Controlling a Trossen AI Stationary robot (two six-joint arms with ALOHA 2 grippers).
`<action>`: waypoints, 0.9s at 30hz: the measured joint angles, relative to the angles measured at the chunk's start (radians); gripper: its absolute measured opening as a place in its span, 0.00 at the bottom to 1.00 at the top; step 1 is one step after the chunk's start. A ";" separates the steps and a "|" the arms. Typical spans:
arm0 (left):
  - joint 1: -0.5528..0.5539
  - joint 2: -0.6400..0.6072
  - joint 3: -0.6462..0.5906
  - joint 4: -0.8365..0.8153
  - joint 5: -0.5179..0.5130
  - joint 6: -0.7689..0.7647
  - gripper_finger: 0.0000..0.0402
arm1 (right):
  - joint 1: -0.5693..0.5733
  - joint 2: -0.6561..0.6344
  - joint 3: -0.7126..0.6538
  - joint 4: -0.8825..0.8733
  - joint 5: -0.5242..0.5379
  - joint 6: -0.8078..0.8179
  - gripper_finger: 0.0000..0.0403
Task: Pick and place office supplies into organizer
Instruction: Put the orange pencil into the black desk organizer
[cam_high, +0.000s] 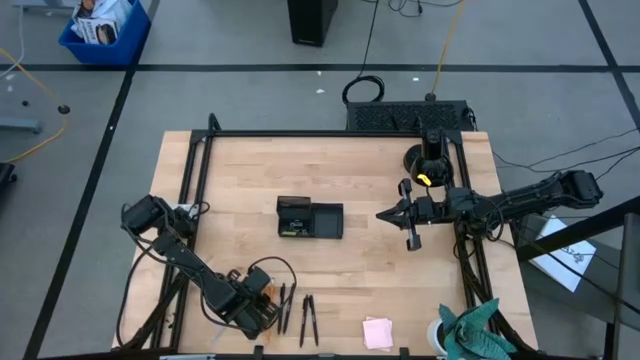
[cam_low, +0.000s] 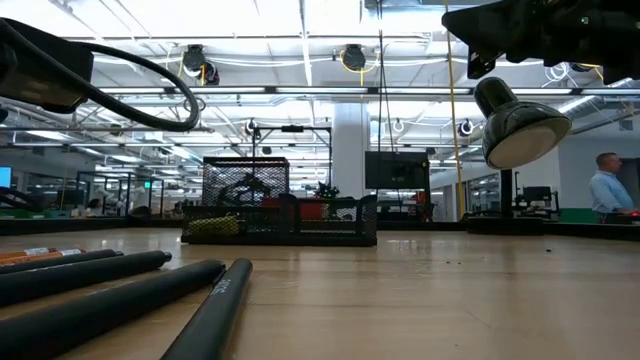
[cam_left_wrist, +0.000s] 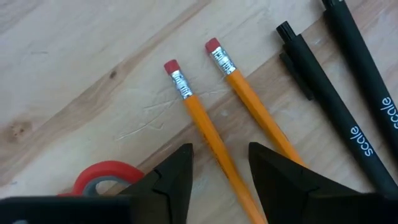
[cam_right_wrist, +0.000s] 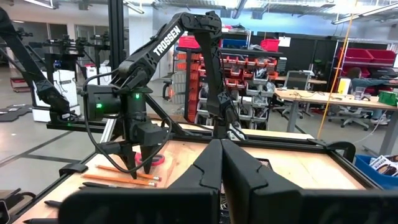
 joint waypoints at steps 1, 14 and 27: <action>0.000 0.000 -0.001 0.001 0.000 0.000 0.37 | 0.000 0.000 0.000 0.000 0.000 0.000 0.00; -0.001 0.003 -0.001 0.035 -0.028 0.025 0.03 | 0.000 0.000 0.000 0.000 0.000 0.000 0.00; -0.002 -0.012 -0.007 0.044 -0.242 0.097 0.01 | 0.000 0.000 0.000 0.000 0.000 0.000 0.00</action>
